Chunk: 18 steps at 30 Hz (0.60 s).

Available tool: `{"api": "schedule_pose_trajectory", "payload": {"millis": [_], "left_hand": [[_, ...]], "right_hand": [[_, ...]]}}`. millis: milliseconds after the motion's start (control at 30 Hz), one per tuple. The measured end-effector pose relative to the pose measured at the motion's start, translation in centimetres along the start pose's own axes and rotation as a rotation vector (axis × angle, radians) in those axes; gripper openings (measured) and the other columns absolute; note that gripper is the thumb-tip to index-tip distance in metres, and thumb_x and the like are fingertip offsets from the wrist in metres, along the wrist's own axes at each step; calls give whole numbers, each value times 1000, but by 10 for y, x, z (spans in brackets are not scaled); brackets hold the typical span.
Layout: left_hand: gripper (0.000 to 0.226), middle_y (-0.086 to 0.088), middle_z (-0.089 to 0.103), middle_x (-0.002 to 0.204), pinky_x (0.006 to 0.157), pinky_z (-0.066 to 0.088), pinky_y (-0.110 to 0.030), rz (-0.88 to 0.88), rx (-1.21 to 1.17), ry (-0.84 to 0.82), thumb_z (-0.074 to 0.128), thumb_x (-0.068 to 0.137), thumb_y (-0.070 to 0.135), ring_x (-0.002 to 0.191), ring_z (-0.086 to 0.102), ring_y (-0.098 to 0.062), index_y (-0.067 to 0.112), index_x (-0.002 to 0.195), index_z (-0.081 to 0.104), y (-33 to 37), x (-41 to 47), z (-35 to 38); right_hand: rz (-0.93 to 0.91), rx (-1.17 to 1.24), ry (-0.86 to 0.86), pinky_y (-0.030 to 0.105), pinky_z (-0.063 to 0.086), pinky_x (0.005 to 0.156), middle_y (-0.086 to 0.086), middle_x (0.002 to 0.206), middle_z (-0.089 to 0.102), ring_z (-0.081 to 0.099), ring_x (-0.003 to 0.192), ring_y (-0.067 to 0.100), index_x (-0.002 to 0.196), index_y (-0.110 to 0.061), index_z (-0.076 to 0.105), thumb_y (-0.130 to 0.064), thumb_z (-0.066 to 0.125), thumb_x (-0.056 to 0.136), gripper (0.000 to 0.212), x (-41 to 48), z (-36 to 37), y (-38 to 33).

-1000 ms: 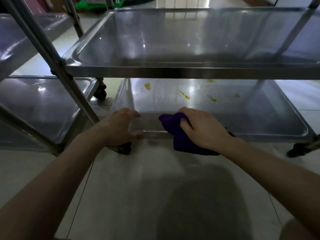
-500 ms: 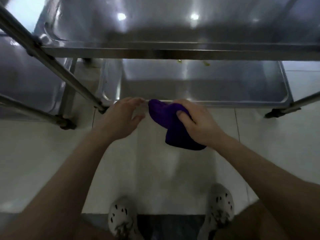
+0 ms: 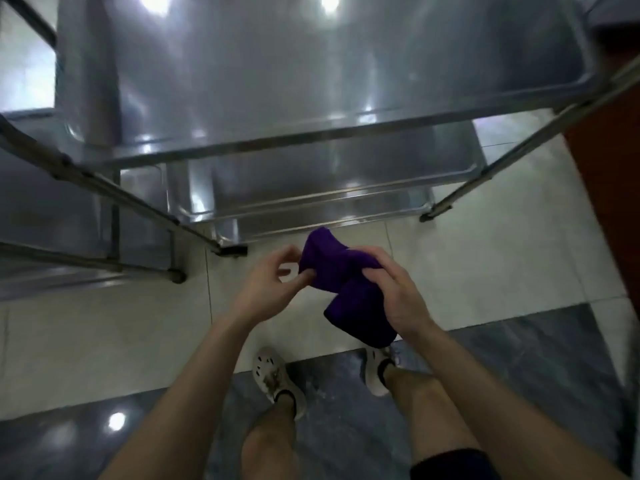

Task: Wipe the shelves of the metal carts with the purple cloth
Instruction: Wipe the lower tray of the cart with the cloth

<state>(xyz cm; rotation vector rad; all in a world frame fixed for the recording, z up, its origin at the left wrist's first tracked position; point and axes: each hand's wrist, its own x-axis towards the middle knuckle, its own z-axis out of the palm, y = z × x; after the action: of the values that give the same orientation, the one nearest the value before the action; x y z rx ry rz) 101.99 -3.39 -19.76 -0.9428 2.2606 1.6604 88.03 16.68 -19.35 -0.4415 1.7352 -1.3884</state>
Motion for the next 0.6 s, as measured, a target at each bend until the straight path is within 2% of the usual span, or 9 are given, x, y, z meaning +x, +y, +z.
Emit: {"api": "schedule_pose_trajectory", "payload": {"millis": [67, 133, 200, 267, 333, 433, 500, 600], "left_hand": [[6, 3, 75, 103, 95, 60, -45, 93, -10, -26, 71, 105, 18, 101, 73, -15, 16, 105, 65, 64, -17, -9], [13, 0, 72, 86, 70, 56, -34, 191, 31, -12, 69, 105, 22, 75, 70, -15, 17, 99, 59, 126, -22, -13], [16, 0, 74, 82, 61, 54, -31, 268, 94, -35, 69, 104, 27, 66, 68, -16, 18, 100, 58, 186, -23, -8], [15, 2, 75, 80, 62, 51, -25, 344, 141, -80, 72, 105, 22, 63, 65, -11, 18, 102, 58, 239, -19, 4], [14, 2, 76, 78, 62, 47, -20, 427, 185, -131, 73, 105, 13, 63, 63, -8, 15, 102, 59, 285, -14, 21], [13, 0, 76, 78, 62, 48, -20, 535, 292, -205, 73, 104, 9, 64, 65, -9, 7, 104, 60, 352, -8, 56], [15, 4, 73, 76, 63, 47, -16, 582, 367, -251, 75, 103, 9, 63, 59, -4, 6, 102, 60, 393, 0, 83], [17, -5, 74, 82, 63, 48, -17, 622, 469, -337, 77, 102, 14, 65, 59, -8, 8, 103, 61, 449, 13, 127]], "right_hand": [[-17, 59, 34, 28, 56, 92, 0, 127, 74, 70, 114, 22, 138, -36, 64, -8, 52, 100, 49, -36, -26, -41], [-21, 93, 91, 32, 60, 94, 5, 128, 76, 73, 115, 25, 150, -42, 52, 6, 51, 101, 69, -63, -52, -71], [-10, 62, 125, 37, 62, 96, 4, 129, 76, 73, 117, 26, 160, -43, 37, 16, 48, 99, 85, -87, -79, -85], [-12, 47, 140, 37, 63, 94, -1, 131, 76, 74, 117, 25, 166, -39, 25, 21, 44, 97, 93, -104, -110, -95], [2, 21, 151, 26, 60, 90, -10, 129, 77, 74, 115, 18, 170, -35, 16, 21, 41, 97, 95, -114, -146, -100], [-4, -38, 185, 18, 55, 82, -26, 117, 76, 73, 109, 4, 171, -43, 4, 11, 41, 104, 94, -118, -210, -108], [-32, -117, 206, 22, 57, 88, -26, 118, 76, 72, 110, 0, 167, -55, 0, 2, 42, 108, 93, -118, -260, -113], [-96, -300, 224, 36, 62, 88, -15, 113, 76, 75, 98, 8, 161, -68, 1, -6, 48, 107, 95, -119, -345, -121]]}}
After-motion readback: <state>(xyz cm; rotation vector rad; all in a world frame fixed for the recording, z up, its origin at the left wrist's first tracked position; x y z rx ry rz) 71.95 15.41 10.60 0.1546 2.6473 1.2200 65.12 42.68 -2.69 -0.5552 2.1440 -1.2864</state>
